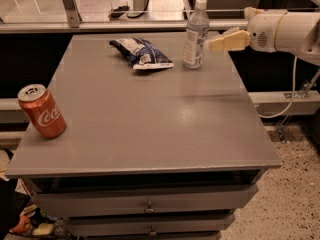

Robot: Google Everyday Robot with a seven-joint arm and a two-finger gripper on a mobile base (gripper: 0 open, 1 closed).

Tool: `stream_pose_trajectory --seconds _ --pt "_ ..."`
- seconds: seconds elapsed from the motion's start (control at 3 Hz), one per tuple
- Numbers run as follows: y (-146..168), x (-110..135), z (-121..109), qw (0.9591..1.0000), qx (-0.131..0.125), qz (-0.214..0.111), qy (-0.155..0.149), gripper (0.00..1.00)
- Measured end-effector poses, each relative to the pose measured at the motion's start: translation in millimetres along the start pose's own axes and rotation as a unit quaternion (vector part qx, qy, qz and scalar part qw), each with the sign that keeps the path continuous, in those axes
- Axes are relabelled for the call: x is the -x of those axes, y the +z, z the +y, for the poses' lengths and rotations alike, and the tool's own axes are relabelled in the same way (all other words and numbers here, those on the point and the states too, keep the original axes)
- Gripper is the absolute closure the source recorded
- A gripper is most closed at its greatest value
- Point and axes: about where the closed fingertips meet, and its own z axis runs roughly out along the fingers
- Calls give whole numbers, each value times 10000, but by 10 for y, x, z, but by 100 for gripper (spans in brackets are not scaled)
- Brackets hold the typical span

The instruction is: Move blue plastic bottle near coke can

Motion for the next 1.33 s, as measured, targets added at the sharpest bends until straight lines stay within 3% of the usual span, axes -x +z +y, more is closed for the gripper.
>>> stream_pose_trajectory --seconds 0.67,1.33 --pt "599 -107 -55 9991 173 -342 166 0" --pt "1006 -272 -40 9956 311 -684 556 0"
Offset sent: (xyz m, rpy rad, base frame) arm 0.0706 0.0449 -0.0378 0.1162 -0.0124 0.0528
